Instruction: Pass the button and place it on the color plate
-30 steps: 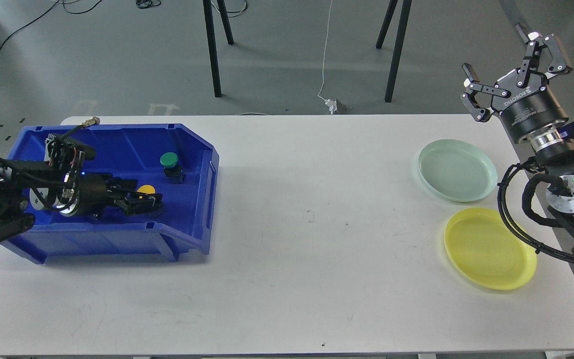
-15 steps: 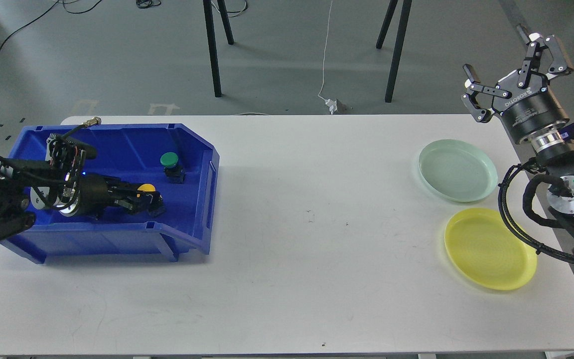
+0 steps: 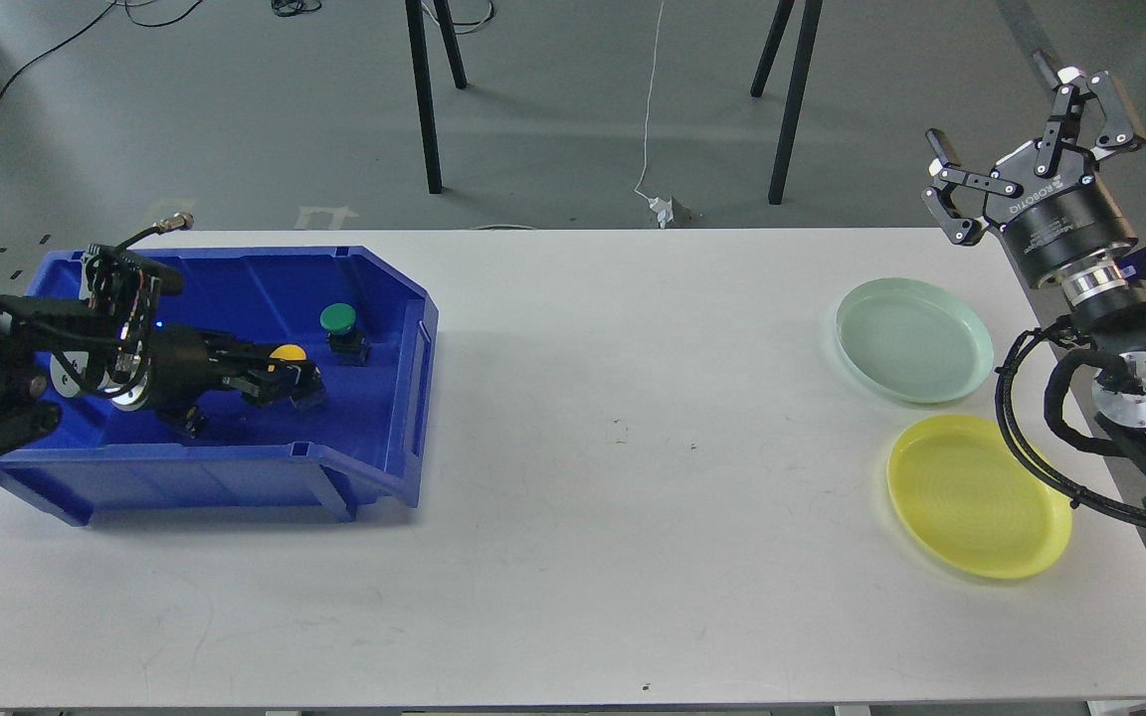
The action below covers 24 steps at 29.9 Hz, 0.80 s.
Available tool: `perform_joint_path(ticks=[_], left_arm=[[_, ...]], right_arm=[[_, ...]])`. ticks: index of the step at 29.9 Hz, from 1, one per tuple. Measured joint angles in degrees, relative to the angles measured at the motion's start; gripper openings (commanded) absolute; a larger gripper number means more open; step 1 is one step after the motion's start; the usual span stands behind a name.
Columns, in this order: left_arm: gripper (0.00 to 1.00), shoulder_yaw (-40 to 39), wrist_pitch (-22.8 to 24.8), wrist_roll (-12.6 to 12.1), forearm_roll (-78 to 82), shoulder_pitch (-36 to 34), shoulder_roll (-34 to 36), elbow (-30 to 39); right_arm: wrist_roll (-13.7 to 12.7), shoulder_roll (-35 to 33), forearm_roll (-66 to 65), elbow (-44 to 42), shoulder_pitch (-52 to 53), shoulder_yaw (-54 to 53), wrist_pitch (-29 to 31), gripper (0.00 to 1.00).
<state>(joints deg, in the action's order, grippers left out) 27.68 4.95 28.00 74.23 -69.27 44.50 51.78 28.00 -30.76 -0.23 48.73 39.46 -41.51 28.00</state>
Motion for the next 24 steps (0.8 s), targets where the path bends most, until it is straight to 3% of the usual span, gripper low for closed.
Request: perform_joint_path(ticks=[3,7,12,17,24], left_arm=[[0.14,-4.3,4.4,0.0,-0.2,-4.5,5.5,5.9],[0.14,-15.9,13.1,0.0,-1.4,-7.6,12.3,15.7],[0.14,-24.1,18.2,0.0,-13.4,-6.5,13.0,24.5],[0.15,-25.6,16.6,0.0,-28.2,-4.1,2.2,29.5],[0.15,-35.7,11.1,0.0,-34.0,8.1,-14.5,26.9]], right_arm=[[0.0,0.0,0.0,-0.1,0.4,-0.7,0.0,0.99],[0.0,0.0,0.0,0.0,1.2,-0.8,0.0,0.99],[0.0,-2.6,0.0,4.6,1.6,-0.6,0.0,0.99],[0.0,-9.3,-0.8,17.4,-0.6,1.0,0.0,0.99],[0.0,-15.5,-7.9,27.3,-5.0,0.5,0.0,0.99]])
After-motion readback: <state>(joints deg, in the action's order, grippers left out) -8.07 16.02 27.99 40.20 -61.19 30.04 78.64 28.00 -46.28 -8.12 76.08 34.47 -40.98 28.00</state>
